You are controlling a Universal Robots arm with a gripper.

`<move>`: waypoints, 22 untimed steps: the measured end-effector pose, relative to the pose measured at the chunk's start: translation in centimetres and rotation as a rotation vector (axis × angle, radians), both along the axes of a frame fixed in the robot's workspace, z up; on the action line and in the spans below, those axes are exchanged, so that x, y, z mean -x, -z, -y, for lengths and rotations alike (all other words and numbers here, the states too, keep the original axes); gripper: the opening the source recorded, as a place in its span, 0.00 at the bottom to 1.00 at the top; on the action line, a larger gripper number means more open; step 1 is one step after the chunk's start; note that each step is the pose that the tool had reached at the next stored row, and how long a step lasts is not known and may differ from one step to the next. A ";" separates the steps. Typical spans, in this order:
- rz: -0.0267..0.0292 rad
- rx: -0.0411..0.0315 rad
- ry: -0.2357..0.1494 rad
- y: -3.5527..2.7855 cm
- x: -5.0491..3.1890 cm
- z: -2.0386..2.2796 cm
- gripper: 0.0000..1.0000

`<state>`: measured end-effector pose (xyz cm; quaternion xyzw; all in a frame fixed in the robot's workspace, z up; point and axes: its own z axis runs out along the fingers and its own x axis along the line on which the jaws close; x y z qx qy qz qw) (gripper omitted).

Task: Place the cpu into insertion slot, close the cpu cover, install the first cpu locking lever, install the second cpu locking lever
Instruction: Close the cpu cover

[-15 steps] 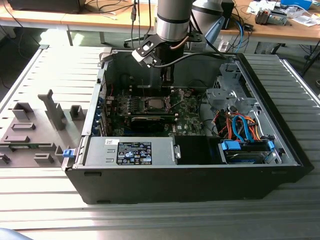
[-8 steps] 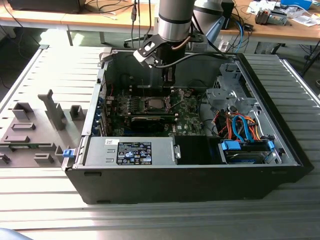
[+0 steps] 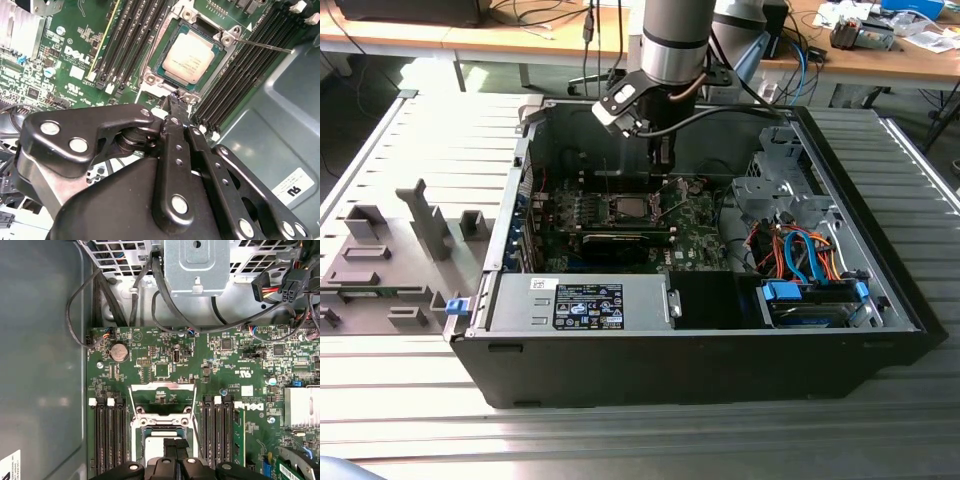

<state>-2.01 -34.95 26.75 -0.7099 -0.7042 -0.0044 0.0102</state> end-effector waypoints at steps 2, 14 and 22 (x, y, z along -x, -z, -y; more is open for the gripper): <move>-0.0001 -0.0001 0.000 0.00 -0.11 0.14 0.11; -0.0025 -0.0001 0.000 0.01 -0.84 0.60 0.11; -0.0082 0.0000 0.000 0.00 -1.71 0.65 0.11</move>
